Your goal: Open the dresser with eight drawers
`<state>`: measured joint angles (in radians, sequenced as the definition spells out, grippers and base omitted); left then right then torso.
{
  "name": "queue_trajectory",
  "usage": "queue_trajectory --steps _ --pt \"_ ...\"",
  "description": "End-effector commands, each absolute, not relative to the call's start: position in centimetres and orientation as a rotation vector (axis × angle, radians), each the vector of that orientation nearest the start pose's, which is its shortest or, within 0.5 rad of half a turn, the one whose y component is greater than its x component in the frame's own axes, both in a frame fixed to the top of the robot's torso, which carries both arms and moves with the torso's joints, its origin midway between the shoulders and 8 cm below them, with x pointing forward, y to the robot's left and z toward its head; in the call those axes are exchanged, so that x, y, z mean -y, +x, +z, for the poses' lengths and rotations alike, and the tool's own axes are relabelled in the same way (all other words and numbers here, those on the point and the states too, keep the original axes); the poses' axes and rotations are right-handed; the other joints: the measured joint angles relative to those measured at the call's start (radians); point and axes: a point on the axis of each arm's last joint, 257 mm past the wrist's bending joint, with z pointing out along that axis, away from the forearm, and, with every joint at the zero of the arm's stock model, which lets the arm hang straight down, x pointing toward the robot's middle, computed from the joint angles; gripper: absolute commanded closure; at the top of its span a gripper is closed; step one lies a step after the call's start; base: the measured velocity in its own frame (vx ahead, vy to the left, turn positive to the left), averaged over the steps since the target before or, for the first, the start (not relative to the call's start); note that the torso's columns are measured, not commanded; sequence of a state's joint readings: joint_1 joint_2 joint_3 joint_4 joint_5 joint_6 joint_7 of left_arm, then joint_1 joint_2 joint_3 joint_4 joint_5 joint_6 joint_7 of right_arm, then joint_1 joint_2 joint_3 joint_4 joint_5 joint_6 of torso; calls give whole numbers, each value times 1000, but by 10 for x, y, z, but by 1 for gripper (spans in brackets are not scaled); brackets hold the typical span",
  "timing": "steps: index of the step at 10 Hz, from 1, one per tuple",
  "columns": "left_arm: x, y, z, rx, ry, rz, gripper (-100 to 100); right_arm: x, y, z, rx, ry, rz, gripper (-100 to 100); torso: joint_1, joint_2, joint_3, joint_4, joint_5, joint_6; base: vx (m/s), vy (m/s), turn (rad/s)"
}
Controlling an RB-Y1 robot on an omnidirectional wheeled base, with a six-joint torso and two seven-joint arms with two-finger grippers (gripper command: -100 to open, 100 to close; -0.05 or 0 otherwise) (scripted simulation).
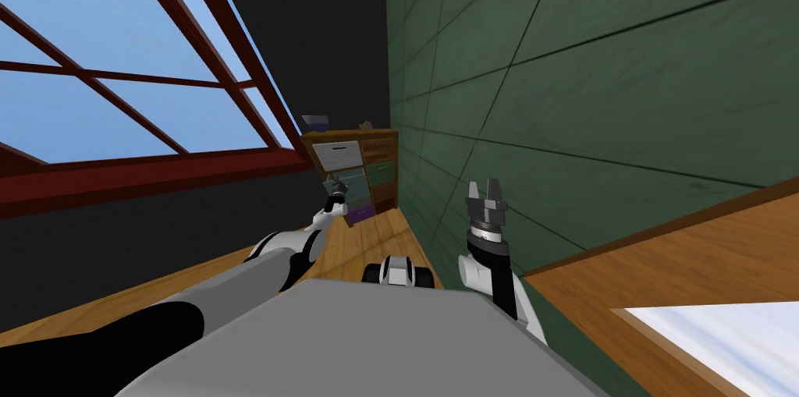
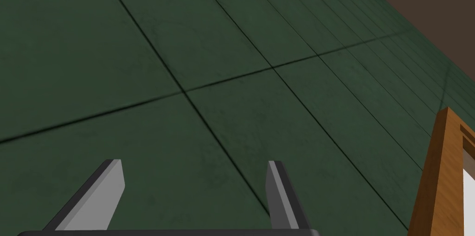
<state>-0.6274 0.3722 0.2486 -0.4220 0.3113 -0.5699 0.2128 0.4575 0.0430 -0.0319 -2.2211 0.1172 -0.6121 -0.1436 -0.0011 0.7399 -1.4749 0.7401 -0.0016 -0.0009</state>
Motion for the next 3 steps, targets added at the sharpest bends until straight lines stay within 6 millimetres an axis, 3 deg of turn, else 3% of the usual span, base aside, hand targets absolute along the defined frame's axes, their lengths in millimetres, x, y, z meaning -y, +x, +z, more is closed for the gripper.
queue_trajectory --steps 1,3 --pt "-470 629 -215 -703 -1403 -1199 0 271 340 32 -556 587 1371 0 0 0 0 -1 0 0 0 0 0" --pt "-470 629 -217 -704 -1405 -1197 0 271 340 32 -556 587 1371 0 0 -1 0 -1 1 1 0 0 0"
